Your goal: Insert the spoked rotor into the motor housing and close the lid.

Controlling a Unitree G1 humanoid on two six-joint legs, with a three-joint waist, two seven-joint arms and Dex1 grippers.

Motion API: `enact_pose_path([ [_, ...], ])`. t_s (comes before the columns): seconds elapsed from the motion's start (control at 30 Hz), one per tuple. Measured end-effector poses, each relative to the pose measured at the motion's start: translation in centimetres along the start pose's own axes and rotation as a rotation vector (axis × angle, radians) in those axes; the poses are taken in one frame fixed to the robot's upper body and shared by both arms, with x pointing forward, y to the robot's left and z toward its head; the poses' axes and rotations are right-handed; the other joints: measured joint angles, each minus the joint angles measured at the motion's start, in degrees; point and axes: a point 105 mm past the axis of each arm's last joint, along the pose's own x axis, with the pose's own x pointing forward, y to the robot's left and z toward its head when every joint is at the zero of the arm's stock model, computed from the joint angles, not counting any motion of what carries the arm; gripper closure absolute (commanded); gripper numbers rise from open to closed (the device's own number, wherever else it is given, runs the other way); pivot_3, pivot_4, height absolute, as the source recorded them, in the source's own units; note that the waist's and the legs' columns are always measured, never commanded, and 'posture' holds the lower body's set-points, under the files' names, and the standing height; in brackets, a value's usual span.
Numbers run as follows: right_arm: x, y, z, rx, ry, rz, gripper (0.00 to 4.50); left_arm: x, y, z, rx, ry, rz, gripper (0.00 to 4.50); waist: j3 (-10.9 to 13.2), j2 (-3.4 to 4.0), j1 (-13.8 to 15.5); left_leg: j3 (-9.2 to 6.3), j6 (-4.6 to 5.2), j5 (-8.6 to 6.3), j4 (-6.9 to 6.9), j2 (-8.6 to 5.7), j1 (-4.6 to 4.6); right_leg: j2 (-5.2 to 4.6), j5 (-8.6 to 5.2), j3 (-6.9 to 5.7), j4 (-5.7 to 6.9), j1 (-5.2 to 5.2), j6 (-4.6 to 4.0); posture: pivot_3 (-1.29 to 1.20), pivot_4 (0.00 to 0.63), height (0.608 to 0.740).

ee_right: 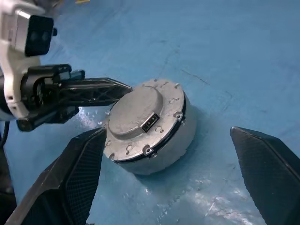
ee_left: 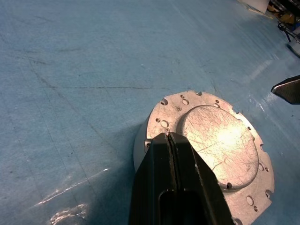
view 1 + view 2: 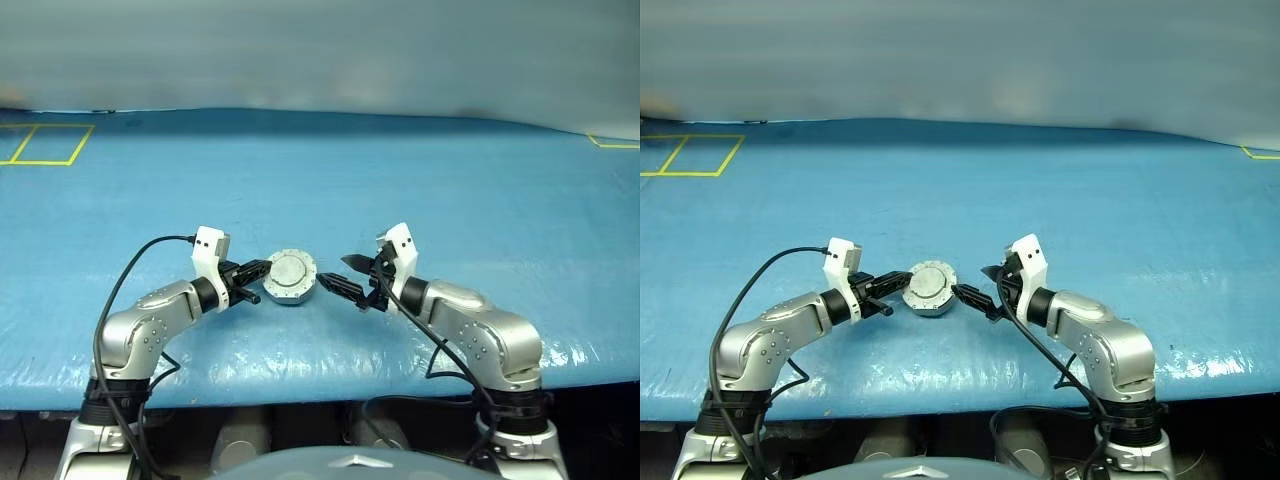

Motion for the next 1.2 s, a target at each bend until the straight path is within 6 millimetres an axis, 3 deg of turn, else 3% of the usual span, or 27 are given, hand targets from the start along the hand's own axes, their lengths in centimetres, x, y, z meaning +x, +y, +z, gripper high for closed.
enact_pose_path([
  [0.2, 1.7, 0.3, -1.4, 0.284, -0.012, -0.059, 0.06, 0.1, 0.0, 0.0, 0.015, 0.000, 0.000, 4.50, 0.01, 0.07, 0.01, -0.06, 0.01, 0.00, -0.03, -0.02, -0.11, -0.05, 0.04, -0.07, -0.18, -0.02, 0.05, 0.00, 0.150, 0.740],
  [0.53, 1.4, -1.3, -1.8, 0.444, -0.009, -0.108, 0.06, -0.1, 0.2, -0.1, 0.025, 0.000, 0.007, 4.50, 0.01, 0.11, -0.26, -0.09, 0.08, -0.04, -0.27, -0.02, -0.14, -0.03, 0.13, -0.13, -0.64, 0.08, 0.16, 0.00, 0.150, 0.740],
  [1.2, 2.8, 0.7, -2.3, 0.607, 0.024, 0.011, 0.06, -0.3, 0.5, -0.2, 0.043, 0.010, 0.030, 4.50, 0.00, 0.10, -0.64, -0.10, 0.09, -0.05, -0.35, -0.04, -0.15, -0.02, 0.12, -0.12, -0.71, 0.09, 0.17, 0.00, 0.150, 0.740],
])
